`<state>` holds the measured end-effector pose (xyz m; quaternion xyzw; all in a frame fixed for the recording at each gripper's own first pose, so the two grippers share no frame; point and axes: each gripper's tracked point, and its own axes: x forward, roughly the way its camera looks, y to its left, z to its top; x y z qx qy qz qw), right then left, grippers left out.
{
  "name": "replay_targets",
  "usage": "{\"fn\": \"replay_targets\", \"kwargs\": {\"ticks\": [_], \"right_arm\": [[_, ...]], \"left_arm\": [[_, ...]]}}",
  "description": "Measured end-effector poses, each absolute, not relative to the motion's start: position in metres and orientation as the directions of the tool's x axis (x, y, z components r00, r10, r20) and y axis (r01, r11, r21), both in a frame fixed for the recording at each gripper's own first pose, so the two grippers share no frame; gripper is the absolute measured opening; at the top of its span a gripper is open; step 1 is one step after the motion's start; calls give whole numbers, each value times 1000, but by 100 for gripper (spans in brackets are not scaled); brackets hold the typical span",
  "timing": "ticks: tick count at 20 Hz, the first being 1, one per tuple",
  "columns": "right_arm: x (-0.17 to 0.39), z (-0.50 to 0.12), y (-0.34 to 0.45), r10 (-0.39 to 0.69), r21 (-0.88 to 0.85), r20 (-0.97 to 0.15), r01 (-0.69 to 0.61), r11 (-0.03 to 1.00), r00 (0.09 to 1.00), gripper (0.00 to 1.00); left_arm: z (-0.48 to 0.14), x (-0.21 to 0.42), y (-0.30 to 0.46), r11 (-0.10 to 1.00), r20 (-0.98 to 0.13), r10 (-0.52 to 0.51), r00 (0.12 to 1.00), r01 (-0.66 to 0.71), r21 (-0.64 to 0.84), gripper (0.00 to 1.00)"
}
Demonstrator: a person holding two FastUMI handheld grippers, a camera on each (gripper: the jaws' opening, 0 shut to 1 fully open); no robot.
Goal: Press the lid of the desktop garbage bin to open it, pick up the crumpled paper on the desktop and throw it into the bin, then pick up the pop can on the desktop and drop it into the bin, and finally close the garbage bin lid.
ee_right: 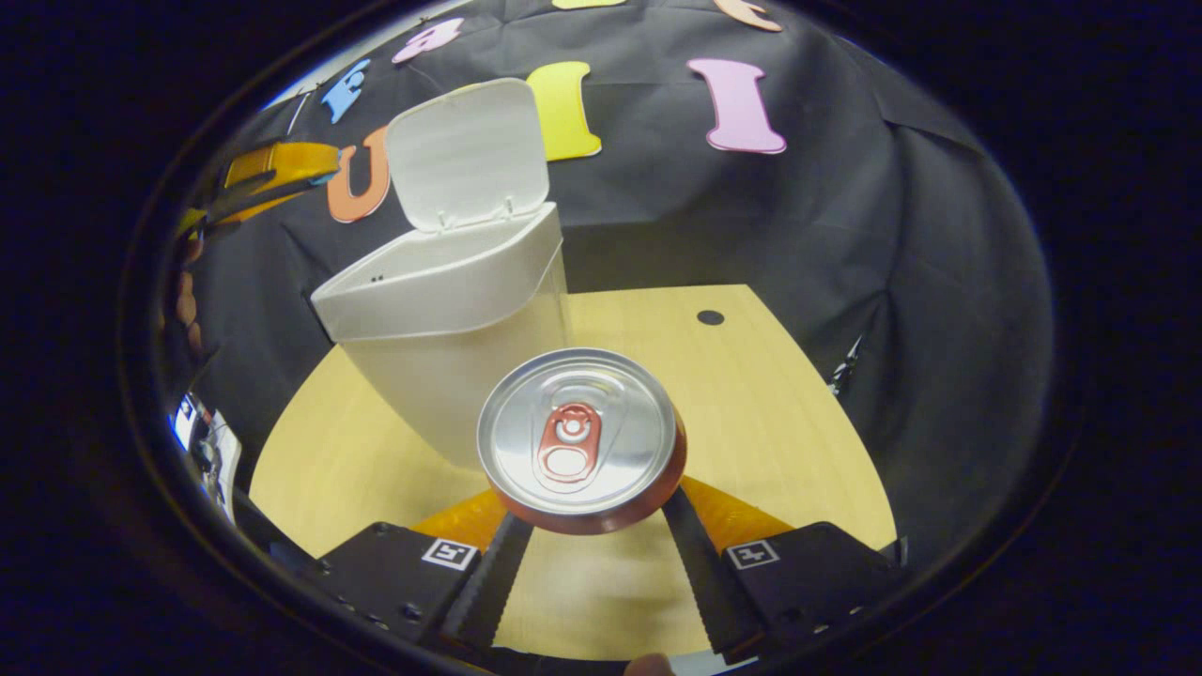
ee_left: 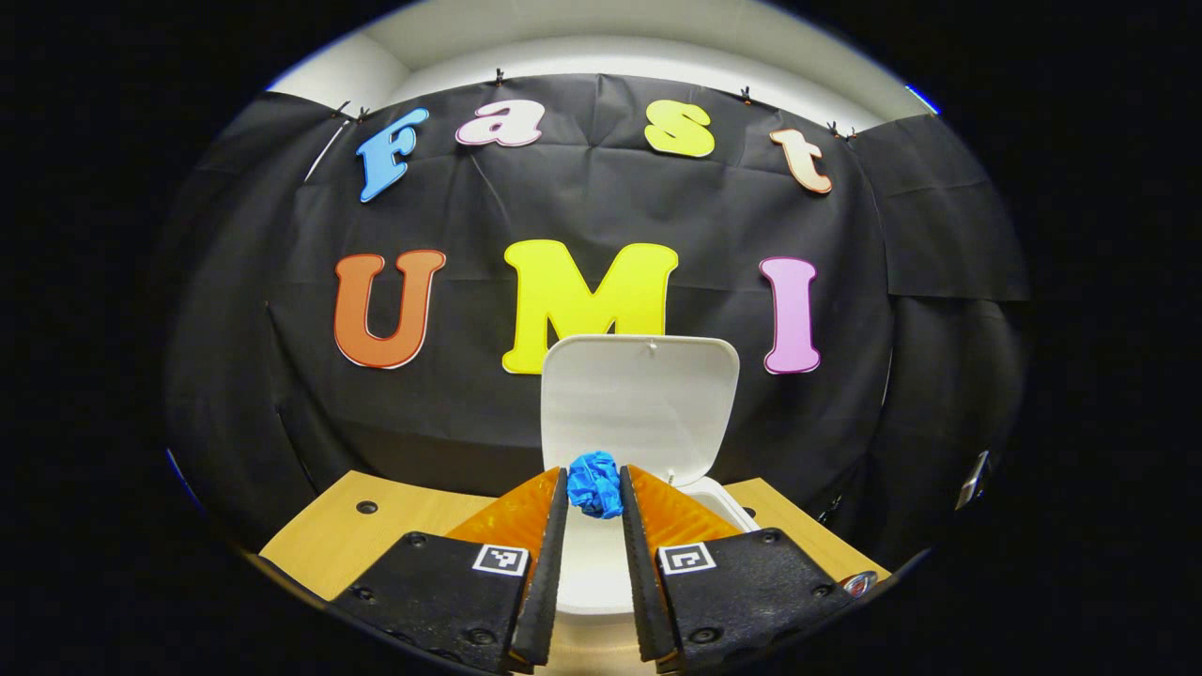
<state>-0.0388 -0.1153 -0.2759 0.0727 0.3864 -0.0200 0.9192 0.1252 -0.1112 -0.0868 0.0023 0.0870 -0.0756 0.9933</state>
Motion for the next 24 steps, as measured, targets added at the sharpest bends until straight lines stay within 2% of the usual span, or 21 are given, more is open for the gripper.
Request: {"fn": "replay_targets", "kwargs": {"ticks": [3, 5, 6, 7, 8, 9, 11, 17, 24], "right_arm": [[-37, -269, -119, 18, 135, -710, 110, 985, 704, 81], [-34, -267, -122, 17, 135, -707, 111, 985, 707, 81], [-31, -266, -123, 15, 130, -706, 108, 986, 708, 81], [-24, -267, -123, 16, 126, -703, 102, 987, 711, 81], [-21, -266, -122, 16, 123, -701, 99, 988, 713, 81], [-20, -265, -121, 17, 120, -698, 94, 988, 716, 81], [-18, -263, -118, 20, 115, -695, 83, 990, 719, 81], [-12, -239, -114, 27, 101, -670, 54, 993, 742, 81], [7, -170, -109, 59, 92, -618, -3, 996, 784, 81]], "left_arm": [[-97, 139, -116, 987, -197, -157, 968, 158, -10, 38], [-104, 142, -117, 987, -222, -156, 962, 161, 1, 43], [-106, 144, -118, 987, -224, -158, 962, 162, 2, 60], [-107, 144, -116, 988, -223, -151, 963, 155, 4, 64], [-106, 145, -116, 988, -221, -146, 964, 151, 7, 88], [-107, 147, -116, 988, -223, -151, 963, 156, 7, 82], [-108, 145, -117, 987, -226, -157, 961, 162, 5, 100], [-106, 133, -97, 992, -233, -121, 965, 124, -4, 98], [-102, 97, -73, 994, -213, -84, 973, 98, 57, 98]]}}
